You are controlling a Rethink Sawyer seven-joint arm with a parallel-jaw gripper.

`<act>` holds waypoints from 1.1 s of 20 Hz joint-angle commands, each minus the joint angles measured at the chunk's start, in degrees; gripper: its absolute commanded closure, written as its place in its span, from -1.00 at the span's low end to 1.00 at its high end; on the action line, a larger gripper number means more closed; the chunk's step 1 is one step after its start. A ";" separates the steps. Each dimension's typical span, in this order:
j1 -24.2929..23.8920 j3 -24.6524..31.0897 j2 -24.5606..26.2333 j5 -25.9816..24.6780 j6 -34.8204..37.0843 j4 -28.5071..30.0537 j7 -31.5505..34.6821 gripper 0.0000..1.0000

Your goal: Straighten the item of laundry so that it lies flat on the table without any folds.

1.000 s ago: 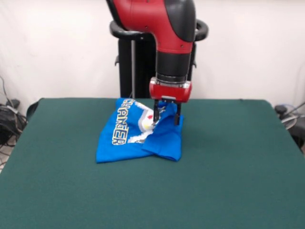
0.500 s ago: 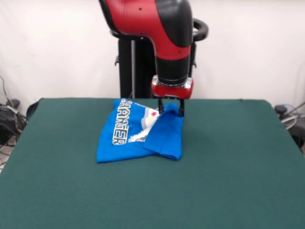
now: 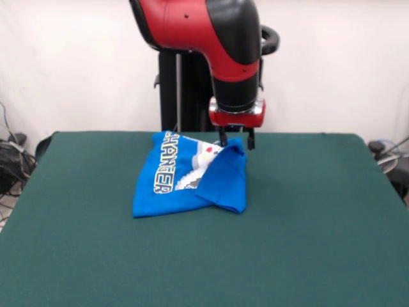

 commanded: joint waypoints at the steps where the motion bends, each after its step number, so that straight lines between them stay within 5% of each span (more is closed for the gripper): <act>1: 1.55 6.01 2.40 0.49 -7.04 -6.25 8.11 -1.00; 8: 0.72 6.02 5.03 -2.56 -21.68 -7.87 9.30 -1.00; 18: 0.53 9.08 4.19 0.13 -15.20 -8.10 7.80 -1.00; 22: 1.72 8.79 2.93 2.34 -7.32 -7.98 7.81 -1.00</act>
